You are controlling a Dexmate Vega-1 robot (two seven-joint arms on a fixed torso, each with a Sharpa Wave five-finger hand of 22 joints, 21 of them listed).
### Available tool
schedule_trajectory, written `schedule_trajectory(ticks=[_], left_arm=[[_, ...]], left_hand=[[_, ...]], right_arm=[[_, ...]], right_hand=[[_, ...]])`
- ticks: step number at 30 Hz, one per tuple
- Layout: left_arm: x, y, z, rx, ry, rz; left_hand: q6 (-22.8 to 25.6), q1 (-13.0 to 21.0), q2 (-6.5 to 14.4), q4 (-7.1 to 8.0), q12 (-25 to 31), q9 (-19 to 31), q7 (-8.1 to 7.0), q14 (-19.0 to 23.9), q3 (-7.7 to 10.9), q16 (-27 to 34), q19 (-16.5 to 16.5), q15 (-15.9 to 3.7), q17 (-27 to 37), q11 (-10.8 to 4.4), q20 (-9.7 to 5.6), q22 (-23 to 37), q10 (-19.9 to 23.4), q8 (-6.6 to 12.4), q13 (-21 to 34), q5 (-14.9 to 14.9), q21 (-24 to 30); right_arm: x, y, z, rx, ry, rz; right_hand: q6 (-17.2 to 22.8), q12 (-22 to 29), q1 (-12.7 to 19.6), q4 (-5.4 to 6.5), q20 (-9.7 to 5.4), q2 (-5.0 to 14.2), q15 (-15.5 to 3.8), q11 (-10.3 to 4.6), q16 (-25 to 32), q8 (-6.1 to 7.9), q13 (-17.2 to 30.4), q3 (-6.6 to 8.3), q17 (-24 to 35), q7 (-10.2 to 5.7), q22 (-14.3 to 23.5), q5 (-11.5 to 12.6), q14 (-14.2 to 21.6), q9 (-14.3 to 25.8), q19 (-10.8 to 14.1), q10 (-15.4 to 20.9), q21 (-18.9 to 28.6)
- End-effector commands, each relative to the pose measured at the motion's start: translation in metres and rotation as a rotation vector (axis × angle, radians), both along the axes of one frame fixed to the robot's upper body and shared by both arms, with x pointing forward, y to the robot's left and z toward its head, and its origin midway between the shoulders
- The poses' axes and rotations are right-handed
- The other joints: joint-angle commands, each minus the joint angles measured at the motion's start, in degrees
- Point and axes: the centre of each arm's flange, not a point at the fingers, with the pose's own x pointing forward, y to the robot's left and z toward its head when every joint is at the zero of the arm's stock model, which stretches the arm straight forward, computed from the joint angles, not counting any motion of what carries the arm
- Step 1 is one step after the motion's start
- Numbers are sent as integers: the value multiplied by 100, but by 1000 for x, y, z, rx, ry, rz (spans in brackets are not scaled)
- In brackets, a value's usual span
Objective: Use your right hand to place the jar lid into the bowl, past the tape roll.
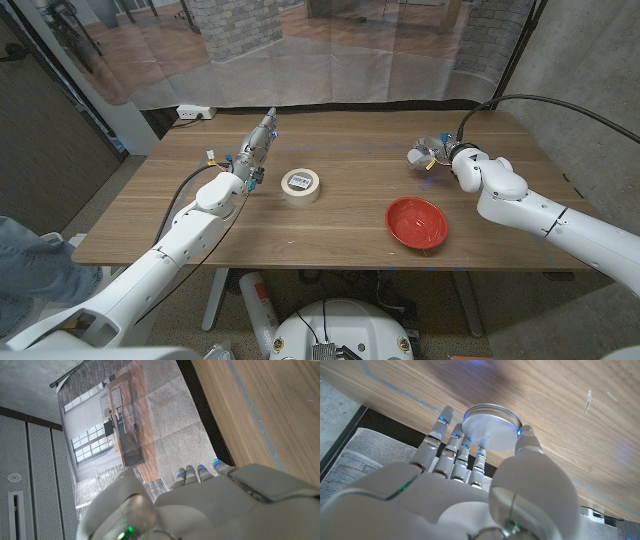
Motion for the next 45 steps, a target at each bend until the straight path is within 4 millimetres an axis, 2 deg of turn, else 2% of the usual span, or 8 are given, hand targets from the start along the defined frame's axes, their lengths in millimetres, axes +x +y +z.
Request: schedule_trajectory(ticks=[1,9,10,14,34,45], left_arm=[[-4,-1,0,2,-8,-2],[-4,-2,-1,-6,-14,-9],[-4,-3,-1,-5,-13,-9],[-4,-4,-2,-7,-13,-11],[-6,-10,0,4,-16,-11],[-8,-9,0,10,-14,-5]], left_hand=[[-32,22,45,2,-5,25,6,-187,-40,-24,-895,22,16,17,-53,11,-33,2,23,-10,0],[-29,24,48,1,-4,25,-1,-182,-45,-22,-897,11,16,8,-50,11,-31,4,23,-12,0],[-31,24,49,1,-2,25,-1,-187,-45,-24,-902,12,16,4,-49,11,-28,3,23,-13,-2],[-25,25,50,0,-2,24,-3,-189,-47,-24,-900,11,16,8,-48,11,-29,5,23,-13,0],[-27,33,59,-5,-2,24,6,-203,-56,-28,-902,7,15,10,-53,11,-30,4,23,-16,1],[-26,38,64,-8,-4,24,0,-195,-61,-24,-900,13,15,20,-56,10,-36,5,23,-18,3]], right_arm=[[-16,0,2,-11,-33,52],[-23,-2,0,-15,-40,72],[-24,-2,0,-15,-43,73],[-31,-4,1,-12,-59,87],[-52,-12,-2,-18,-96,109],[-59,-9,-3,-27,-108,127]], right_hand=[[49,46,93,-12,-29,30,-443,-301,1,39,32,47,21,-15,10,-15,60,24,55,323,-10],[108,51,93,-8,-30,22,-463,-318,1,52,41,39,28,-42,9,-30,79,26,60,337,-32],[124,54,99,-9,-27,19,-466,-366,3,56,44,38,30,-54,9,-33,94,27,63,347,-38],[130,61,99,-5,-37,21,-478,-335,2,52,49,36,35,-48,8,-38,99,28,74,366,-46],[186,83,102,8,-61,26,-500,-376,5,54,66,28,52,-66,8,-55,143,31,108,433,-78],[223,97,123,5,-70,33,-512,-415,-1,56,77,32,58,-76,8,-62,153,33,120,473,-100]])
